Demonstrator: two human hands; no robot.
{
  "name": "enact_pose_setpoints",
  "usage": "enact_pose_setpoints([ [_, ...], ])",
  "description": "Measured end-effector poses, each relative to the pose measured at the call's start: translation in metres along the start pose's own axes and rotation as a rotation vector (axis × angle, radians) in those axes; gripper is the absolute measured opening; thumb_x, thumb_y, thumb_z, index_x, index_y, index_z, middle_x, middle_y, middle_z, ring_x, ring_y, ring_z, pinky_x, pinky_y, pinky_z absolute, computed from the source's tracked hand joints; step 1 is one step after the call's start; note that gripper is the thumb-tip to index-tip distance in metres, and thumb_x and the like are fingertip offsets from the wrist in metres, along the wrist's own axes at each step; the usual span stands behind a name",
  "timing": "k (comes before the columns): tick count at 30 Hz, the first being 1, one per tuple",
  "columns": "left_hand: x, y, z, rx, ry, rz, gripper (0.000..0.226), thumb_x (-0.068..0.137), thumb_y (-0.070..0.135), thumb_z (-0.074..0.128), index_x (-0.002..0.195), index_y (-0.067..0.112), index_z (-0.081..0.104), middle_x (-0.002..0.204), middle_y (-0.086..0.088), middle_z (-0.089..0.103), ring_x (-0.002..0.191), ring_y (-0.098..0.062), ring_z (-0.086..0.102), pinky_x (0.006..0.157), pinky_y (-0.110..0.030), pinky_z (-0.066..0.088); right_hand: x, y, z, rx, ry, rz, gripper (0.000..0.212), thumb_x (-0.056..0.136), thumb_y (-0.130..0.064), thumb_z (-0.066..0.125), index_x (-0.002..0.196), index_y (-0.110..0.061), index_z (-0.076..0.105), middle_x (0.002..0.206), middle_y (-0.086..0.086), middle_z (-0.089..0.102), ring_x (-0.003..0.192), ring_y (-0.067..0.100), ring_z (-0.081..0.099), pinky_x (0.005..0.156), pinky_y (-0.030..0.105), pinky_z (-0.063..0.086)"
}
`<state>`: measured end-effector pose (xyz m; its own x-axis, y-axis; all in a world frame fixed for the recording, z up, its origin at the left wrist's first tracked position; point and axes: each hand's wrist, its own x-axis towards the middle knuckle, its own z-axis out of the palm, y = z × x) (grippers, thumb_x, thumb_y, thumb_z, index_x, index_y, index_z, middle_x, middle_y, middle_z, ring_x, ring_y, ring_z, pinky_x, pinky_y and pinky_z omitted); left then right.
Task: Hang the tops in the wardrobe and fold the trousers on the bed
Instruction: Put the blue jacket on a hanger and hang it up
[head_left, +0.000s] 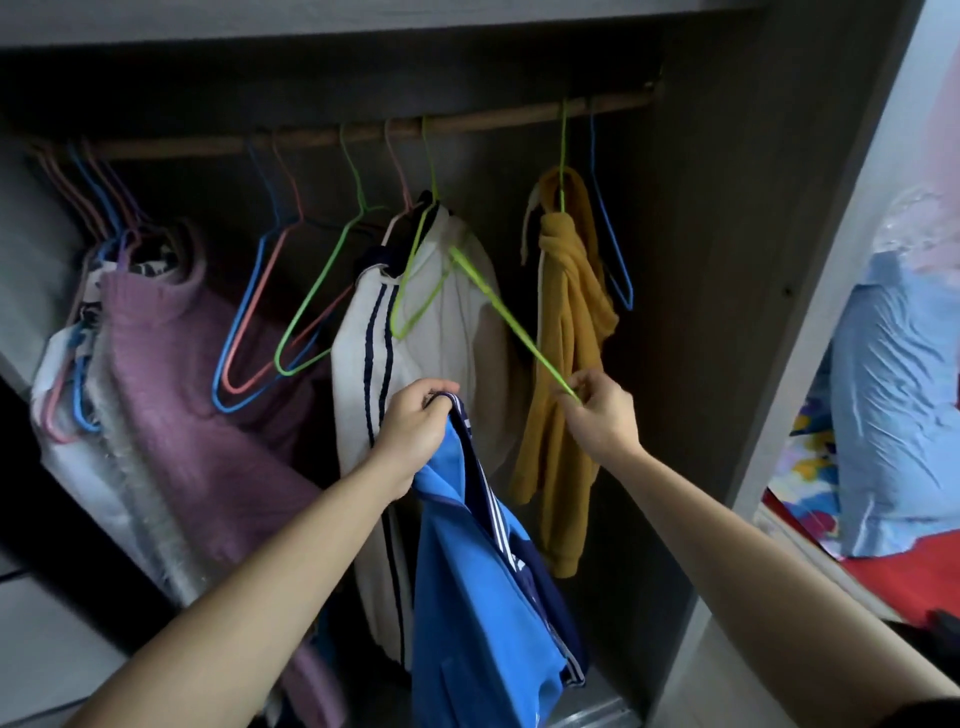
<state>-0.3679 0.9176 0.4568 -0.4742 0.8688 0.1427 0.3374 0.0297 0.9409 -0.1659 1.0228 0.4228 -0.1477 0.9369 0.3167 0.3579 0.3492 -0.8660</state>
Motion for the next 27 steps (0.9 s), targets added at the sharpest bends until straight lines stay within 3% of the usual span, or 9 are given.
enact_pose_setpoints([
  [5,0.005,-0.018,0.003,0.208,0.010,0.023,0.022,0.090,0.019,0.055,0.108,0.030,0.059,0.086,0.013,0.057,0.078,-0.010,0.056,0.069,-0.026,0.042,-0.026,0.018,-0.007,0.115,0.138,0.007,0.022,0.101,-0.043,0.053,0.089,-0.024,0.055,0.074,-0.003,0.062,0.065,0.013,0.058,0.061,0.042,0.050],
  [7,0.005,-0.026,0.004,0.299,0.012,0.036,0.020,0.088,0.021,0.058,0.105,0.032,0.058,0.080,0.012,0.055,0.073,-0.008,0.056,0.063,-0.022,0.040,-0.044,0.029,-0.010,0.191,0.105,0.047,0.035,0.103,-0.047,0.047,0.081,-0.022,0.058,0.068,-0.006,0.059,0.061,0.009,0.056,0.058,0.039,0.049],
  [10,0.005,-0.033,0.006,0.343,0.030,0.074,0.018,0.085,0.015,0.062,0.095,0.031,0.066,0.066,0.014,0.055,0.061,-0.001,0.053,0.052,-0.008,0.036,-0.063,0.036,-0.013,0.322,-0.033,0.165,0.050,0.097,-0.055,0.047,0.071,-0.019,0.071,0.069,0.003,0.068,0.060,0.014,0.062,0.059,0.035,0.056],
  [13,0.008,-0.038,0.004,0.360,0.075,0.095,0.019,0.083,0.012,0.065,0.089,0.030,0.069,0.064,0.015,0.058,0.062,0.001,0.055,0.052,-0.004,0.036,-0.068,0.033,-0.013,0.371,-0.081,0.127,0.052,0.096,-0.054,0.046,0.079,-0.016,0.076,0.080,0.011,0.071,0.063,0.017,0.065,0.062,0.032,0.058],
  [16,0.013,-0.046,0.001,0.303,0.077,0.042,0.019,0.084,0.015,0.065,0.091,0.032,0.070,0.071,0.009,0.061,0.066,-0.006,0.058,0.054,-0.011,0.039,-0.074,0.031,-0.015,0.439,-0.078,0.118,0.054,0.099,-0.050,0.044,0.083,-0.010,0.076,0.074,0.010,0.065,0.064,0.019,0.063,0.062,0.029,0.056],
  [19,0.017,-0.052,-0.001,0.202,0.086,-0.016,0.021,0.087,0.013,0.064,0.095,0.030,0.072,0.079,0.003,0.065,0.068,-0.010,0.059,0.053,-0.012,0.042,-0.077,0.034,-0.020,0.403,-0.180,0.142,0.036,0.101,-0.039,0.054,0.097,-0.010,0.075,0.079,0.011,0.066,0.068,0.022,0.065,0.068,0.037,0.059],
  [21,0.017,-0.055,0.000,0.167,0.105,-0.026,0.020,0.087,0.011,0.064,0.095,0.026,0.074,0.085,0.003,0.069,0.072,-0.009,0.062,0.061,-0.015,0.045,-0.075,0.032,-0.022,0.312,-0.230,0.110,0.024,0.100,-0.033,0.059,0.105,-0.013,0.072,0.077,0.006,0.064,0.064,0.021,0.064,0.061,0.035,0.058],
  [24,0.014,-0.056,0.001,0.145,0.124,-0.039,0.019,0.087,0.008,0.064,0.089,0.025,0.073,0.086,0.008,0.071,0.079,-0.007,0.065,0.066,-0.015,0.046,-0.072,0.025,-0.022,0.272,-0.100,0.032,0.020,0.102,-0.034,0.056,0.104,-0.021,0.070,0.068,-0.002,0.059,0.053,0.015,0.056,0.048,0.031,0.051],
  [27,0.012,-0.059,0.002,0.154,0.127,-0.040,0.019,0.088,0.009,0.064,0.088,0.025,0.073,0.087,0.009,0.071,0.080,-0.004,0.065,0.065,-0.014,0.046,-0.080,0.028,-0.021,0.312,0.057,-0.055,0.015,0.102,-0.031,0.057,0.097,-0.022,0.068,0.074,0.003,0.063,0.061,0.023,0.061,0.053,0.036,0.055],
])
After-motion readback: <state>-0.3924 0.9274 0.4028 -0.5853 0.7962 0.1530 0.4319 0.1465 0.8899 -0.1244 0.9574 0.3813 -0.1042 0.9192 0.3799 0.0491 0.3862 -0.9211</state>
